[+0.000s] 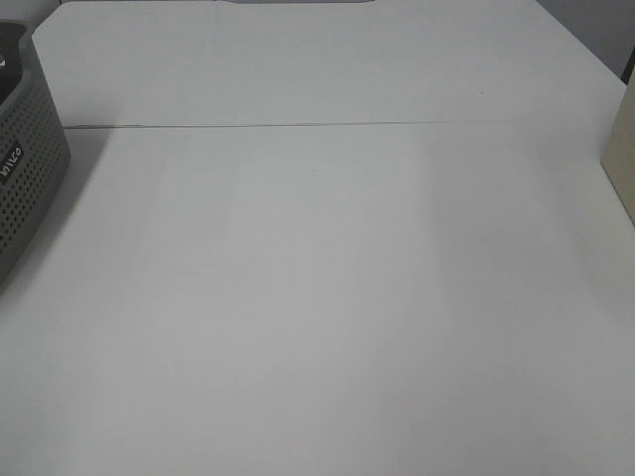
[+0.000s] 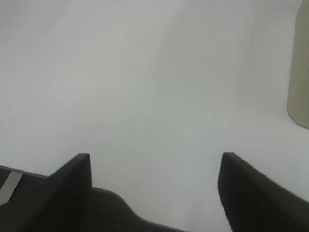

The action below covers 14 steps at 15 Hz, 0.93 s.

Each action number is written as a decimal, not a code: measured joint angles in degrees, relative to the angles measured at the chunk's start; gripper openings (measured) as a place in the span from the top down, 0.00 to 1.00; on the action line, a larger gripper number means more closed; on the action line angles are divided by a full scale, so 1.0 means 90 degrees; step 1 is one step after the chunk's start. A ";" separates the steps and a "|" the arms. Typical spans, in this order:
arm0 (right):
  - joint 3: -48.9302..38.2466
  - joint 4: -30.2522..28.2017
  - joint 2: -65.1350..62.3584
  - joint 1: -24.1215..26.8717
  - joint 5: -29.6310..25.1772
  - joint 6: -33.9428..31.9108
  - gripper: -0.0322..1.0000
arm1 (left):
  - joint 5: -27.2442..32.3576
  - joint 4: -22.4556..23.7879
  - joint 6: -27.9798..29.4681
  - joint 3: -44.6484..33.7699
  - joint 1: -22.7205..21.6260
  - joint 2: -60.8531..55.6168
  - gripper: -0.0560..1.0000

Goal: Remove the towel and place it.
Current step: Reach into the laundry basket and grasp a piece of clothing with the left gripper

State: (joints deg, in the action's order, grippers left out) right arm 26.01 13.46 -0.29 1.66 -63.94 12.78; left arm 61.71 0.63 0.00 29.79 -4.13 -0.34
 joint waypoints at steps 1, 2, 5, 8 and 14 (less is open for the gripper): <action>0.0000 0.0000 0.0000 0.0000 0.0000 0.0000 0.28 | 0.0000 0.0000 0.0000 0.0000 0.0000 0.0000 0.01; 0.0000 0.0000 0.0000 0.0000 0.0000 0.0000 0.28 | 0.0000 0.0000 0.0000 0.0000 0.0000 0.0000 0.01; 0.0000 0.0000 0.0000 0.0000 0.0000 0.0000 0.28 | 0.0000 0.0000 0.0000 0.0000 0.0000 0.0000 0.01; 0.0000 0.0000 0.0000 0.0000 0.0000 0.0000 0.28 | 0.0000 0.0000 0.0000 0.0000 0.0000 0.0000 0.01; 0.0000 0.0000 0.0000 0.0000 0.0000 0.0000 0.28 | 0.0000 -0.0006 0.0000 0.0000 0.0000 0.0000 0.01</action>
State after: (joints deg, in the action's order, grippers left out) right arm 26.01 13.46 -0.29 1.66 -63.94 12.78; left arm 61.71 0.57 0.00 29.79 -4.13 -0.34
